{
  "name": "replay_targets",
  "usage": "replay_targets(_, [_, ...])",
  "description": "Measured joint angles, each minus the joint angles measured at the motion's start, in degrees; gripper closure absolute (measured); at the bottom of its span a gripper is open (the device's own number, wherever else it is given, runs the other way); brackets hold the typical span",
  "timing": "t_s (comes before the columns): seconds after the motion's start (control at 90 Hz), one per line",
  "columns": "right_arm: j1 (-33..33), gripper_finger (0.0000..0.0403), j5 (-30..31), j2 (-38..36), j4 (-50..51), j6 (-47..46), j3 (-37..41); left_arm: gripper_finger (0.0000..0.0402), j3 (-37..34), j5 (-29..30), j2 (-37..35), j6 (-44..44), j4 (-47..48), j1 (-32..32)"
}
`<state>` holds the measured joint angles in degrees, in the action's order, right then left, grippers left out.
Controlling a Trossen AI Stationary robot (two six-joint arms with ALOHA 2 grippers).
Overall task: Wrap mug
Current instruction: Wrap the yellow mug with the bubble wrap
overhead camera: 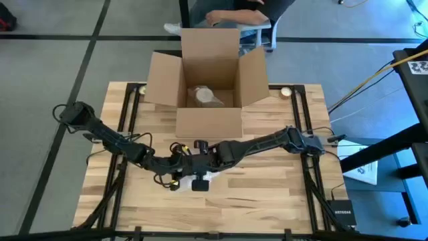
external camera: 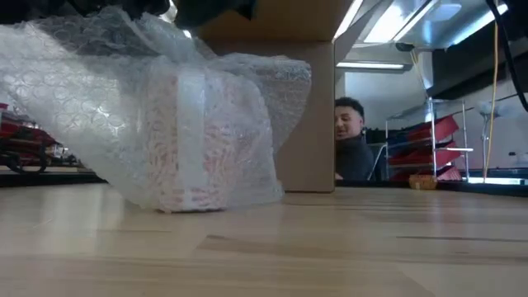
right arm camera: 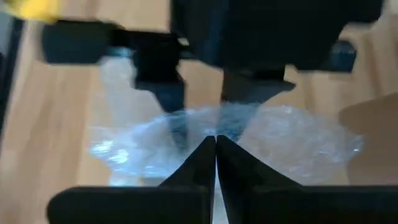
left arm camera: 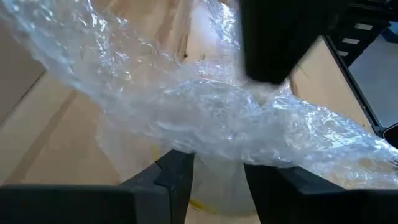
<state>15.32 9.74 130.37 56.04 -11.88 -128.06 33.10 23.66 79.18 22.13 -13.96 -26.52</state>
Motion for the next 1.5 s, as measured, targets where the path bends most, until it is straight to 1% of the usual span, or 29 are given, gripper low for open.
replay_targets(0.133, [-0.51, 0.0402, -4.73, 0.11, -5.1, -2.16, 8.94, 0.0279, -0.1, 0.43, 0.0, -0.07, 0.4, 0.0])
replay_targets(0.211, [-0.42, 0.0402, -5.97, 0.0, -7.34, -3.27, 12.91, 0.0279, 0.01, -0.2, 0.0, -0.03, -0.18, 0.0])
replay_targets(0.344, [-0.43, 0.0402, -7.69, -0.4, -12.13, -4.2, 17.4, 0.0279, 0.0, -0.45, 0.04, -0.3, -0.6, -0.02])
replay_targets(0.444, [-0.45, 0.0402, -8.4, -0.24, -14.53, -4.18, 17.89, 0.0279, 0.0, -0.26, 0.02, -0.26, -0.54, 0.0])
replay_targets(0.511, [-0.45, 0.0402, -8.36, 0.01, -13.77, -4.08, 16.74, 0.0279, 0.0, -0.26, 0.02, -0.26, -0.44, -0.02])
replay_targets(0.6, [-0.38, 0.0402, -8.44, 0.33, -10.35, -2.84, 13.7, 0.0279, 0.0, -0.12, 0.0, -0.24, -0.25, -0.02])
replay_targets(0.789, [-0.34, 0.0402, -8.6, 0.39, -0.17, -1.53, 4.46, 0.0279, 0.0, 0.02, -0.04, -0.18, -0.11, -0.02])
replay_targets(0.889, [-0.34, 0.0402, -8.46, 0.09, 3.61, -1.11, -0.4, 0.0279, 0.0, 0.09, -0.03, -0.11, -0.02, 0.0])
replay_targets(1.056, [-0.32, 0.0402, -7.02, 0.2, 10.28, 0.24, -5.75, 0.0279, 0.0, 0.07, -0.02, -0.09, 0.03, -0.03])
replay_targets(1.167, [-0.23, 0.0402, -5.85, -0.43, 14.02, 0.1, -6.43, 0.0279, 0.0, 0.07, -0.02, -0.09, 0.04, -0.11])
replay_targets(1.289, [0.4, 0.0402, -5.73, -0.55, 17.2, -0.11, -4.95, 0.0279, 0.0, -0.31, -0.02, -0.08, -0.01, -0.58])
replay_targets(1.4, [0.55, 0.0402, -5.33, -0.53, 17.02, -0.42, -3.78, 0.0279, 0.0, -0.35, -0.22, -0.28, 0.2, -0.92])
replay_targets(1.5, [0.92, 0.0402, -4.58, -1.93, 15.97, -1.63, -2.23, 0.0279, 0.0, -0.47, -0.25, -0.1, 0.23, -1.03])
